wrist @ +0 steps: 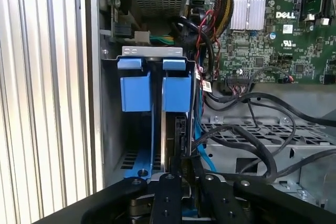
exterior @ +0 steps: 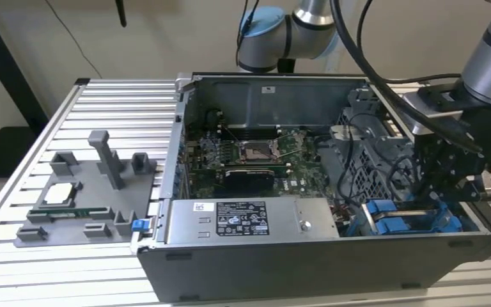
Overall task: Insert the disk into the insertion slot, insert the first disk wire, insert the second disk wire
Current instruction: 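Insert the first disk wire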
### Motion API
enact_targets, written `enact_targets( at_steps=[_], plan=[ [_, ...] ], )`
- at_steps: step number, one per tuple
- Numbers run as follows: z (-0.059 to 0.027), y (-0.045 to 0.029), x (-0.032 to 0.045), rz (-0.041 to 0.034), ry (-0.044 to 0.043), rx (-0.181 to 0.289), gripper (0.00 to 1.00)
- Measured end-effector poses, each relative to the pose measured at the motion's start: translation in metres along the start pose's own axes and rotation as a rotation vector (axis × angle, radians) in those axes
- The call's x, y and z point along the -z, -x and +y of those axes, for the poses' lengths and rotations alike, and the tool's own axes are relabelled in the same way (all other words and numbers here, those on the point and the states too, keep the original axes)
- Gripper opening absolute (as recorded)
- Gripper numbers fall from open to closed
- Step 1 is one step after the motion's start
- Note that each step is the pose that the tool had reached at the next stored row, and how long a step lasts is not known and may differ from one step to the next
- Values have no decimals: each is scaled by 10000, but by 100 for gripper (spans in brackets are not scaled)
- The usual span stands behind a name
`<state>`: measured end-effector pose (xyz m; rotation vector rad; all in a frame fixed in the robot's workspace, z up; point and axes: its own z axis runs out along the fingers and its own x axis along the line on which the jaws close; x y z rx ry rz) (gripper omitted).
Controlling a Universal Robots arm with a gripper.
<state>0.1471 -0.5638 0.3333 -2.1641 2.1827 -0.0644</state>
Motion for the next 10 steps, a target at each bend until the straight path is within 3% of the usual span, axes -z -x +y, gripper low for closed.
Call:
enact_targets(
  at_steps=[6,10],
  plan=[
    [-7,0,-45,-23,12,1,0],
    [-18,2,101,-11,55,0,0]
  ],
)
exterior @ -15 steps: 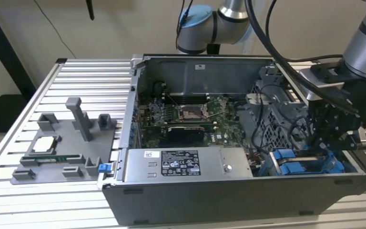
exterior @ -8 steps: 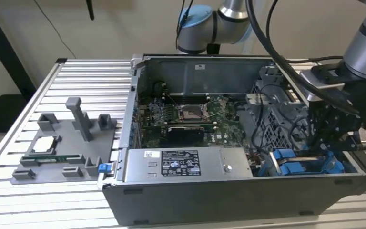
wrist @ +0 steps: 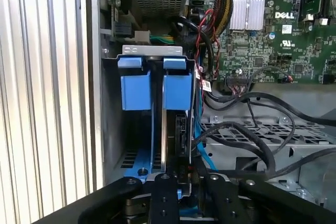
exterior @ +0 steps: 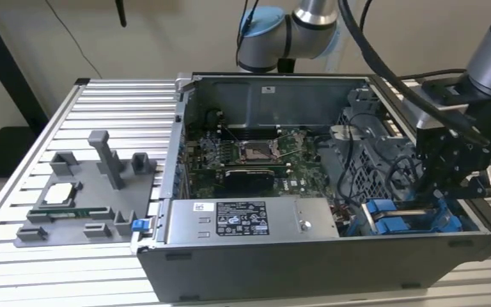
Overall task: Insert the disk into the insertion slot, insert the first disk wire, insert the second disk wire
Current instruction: 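Insert the first disk wire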
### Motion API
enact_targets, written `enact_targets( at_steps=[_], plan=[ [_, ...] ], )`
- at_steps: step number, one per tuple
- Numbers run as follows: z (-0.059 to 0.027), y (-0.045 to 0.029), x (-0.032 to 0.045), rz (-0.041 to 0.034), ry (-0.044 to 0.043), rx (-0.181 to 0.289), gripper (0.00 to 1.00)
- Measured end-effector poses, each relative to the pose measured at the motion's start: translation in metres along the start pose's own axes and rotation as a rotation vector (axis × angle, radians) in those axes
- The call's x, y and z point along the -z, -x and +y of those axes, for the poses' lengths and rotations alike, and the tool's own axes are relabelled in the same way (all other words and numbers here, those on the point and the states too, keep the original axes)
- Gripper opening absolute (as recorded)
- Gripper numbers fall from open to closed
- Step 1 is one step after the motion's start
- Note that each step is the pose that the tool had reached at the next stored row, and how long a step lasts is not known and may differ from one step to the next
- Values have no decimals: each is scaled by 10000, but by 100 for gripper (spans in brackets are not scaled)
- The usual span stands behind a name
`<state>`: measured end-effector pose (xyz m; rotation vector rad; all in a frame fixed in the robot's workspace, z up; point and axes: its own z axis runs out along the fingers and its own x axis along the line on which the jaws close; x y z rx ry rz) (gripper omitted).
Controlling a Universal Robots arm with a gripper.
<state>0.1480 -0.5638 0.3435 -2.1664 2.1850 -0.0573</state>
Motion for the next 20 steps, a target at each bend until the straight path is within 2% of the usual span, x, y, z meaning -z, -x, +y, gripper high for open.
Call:
enact_targets(
  at_steps=[7,9,16,20],
  plan=[
    [-18,5,253,3,9,0,0],
    [-21,6,299,3,9,-2,0],
    [-28,9,316,3,12,-6,0],
    [-99,39,310,27,103,-8,0]
  ],
)
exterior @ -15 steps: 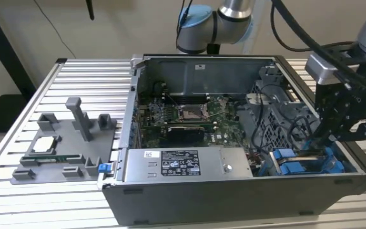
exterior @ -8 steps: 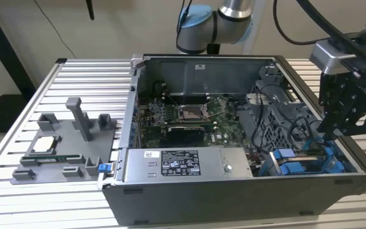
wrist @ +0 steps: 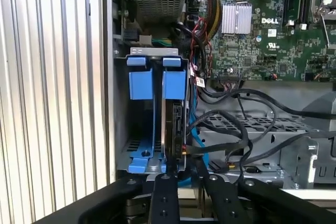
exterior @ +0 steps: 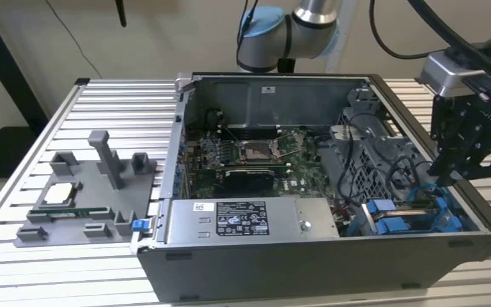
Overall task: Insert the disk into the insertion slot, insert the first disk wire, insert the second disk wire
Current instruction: 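Insert the first disk wire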
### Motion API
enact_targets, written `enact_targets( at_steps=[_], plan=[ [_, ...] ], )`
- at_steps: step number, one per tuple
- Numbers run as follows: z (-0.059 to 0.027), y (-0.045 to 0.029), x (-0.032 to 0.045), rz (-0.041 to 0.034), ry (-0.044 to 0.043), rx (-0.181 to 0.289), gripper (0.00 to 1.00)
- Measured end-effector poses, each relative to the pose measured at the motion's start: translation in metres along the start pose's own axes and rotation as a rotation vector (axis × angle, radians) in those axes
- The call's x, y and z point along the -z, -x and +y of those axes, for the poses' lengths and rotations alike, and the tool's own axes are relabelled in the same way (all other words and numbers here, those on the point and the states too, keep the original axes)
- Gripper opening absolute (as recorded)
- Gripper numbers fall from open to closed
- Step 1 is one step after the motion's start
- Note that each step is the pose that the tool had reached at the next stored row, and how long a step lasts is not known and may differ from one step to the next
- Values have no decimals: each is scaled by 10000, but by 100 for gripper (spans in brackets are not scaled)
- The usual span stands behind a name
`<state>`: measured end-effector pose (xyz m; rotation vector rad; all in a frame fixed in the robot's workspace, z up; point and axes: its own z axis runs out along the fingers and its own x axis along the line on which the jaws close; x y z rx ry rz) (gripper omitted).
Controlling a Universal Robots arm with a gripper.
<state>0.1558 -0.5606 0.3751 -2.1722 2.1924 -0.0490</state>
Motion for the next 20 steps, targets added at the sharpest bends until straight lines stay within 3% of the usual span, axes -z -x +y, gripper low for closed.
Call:
enact_targets(
  at_steps=[8,14,15,18,19,20],
  plan=[
    [-215,33,-13,4,293,-5,0],
    [-386,37,-24,-59,437,-10,0],
    [-404,37,-25,-69,494,-11,0],
    [-436,40,-27,-72,912,-20,0],
    [-443,40,-28,-103,1011,-23,0],
    [-450,40,-29,-181,1064,-24,0]
  ],
)
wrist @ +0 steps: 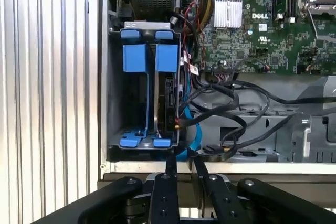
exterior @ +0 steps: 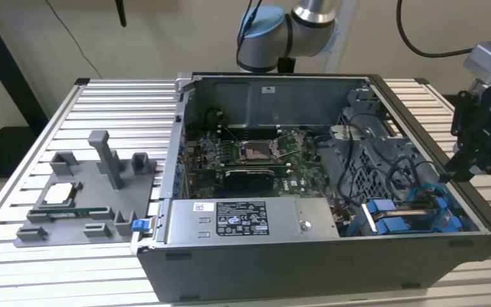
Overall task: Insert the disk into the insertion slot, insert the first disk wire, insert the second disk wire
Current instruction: 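Insert the first disk wire, then insert the second disk wire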
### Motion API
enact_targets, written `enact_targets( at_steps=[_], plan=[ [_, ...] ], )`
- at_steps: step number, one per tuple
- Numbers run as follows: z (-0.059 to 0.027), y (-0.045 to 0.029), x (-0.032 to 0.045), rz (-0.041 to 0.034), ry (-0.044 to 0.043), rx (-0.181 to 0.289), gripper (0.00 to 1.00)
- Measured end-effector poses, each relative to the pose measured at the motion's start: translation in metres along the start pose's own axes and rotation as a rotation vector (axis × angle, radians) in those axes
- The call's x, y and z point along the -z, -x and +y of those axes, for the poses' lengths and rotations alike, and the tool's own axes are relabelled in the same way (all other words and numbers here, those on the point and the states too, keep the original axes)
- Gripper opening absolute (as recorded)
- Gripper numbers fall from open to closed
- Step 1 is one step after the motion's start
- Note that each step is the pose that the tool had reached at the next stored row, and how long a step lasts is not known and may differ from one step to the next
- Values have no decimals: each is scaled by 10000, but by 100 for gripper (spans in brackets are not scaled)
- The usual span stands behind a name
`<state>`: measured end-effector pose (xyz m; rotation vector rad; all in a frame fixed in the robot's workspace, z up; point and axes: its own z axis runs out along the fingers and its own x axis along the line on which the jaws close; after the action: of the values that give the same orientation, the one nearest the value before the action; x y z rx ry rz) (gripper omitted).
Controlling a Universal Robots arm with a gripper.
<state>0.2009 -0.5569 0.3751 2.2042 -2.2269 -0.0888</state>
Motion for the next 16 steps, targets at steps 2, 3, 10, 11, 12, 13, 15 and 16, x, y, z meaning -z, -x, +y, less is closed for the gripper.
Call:
enact_targets(
  at_steps=[2,3,10,11,12,13,15,16],
  plan=[
    [-4,0,-1,-214,44,6,0],
    [-5,-1,-1,-334,59,6,0],
    [-12,-9,-70,-408,159,-419,0],
    [-12,-10,-82,-414,169,-507,0],
    [-13,-11,-93,-417,180,-589,0],
    [-13,-11,-103,-421,192,-670,0],
    [-14,-12,-120,-426,231,-801,100],
    [-15,-13,-128,-428,252,-864,100]
  ],
)
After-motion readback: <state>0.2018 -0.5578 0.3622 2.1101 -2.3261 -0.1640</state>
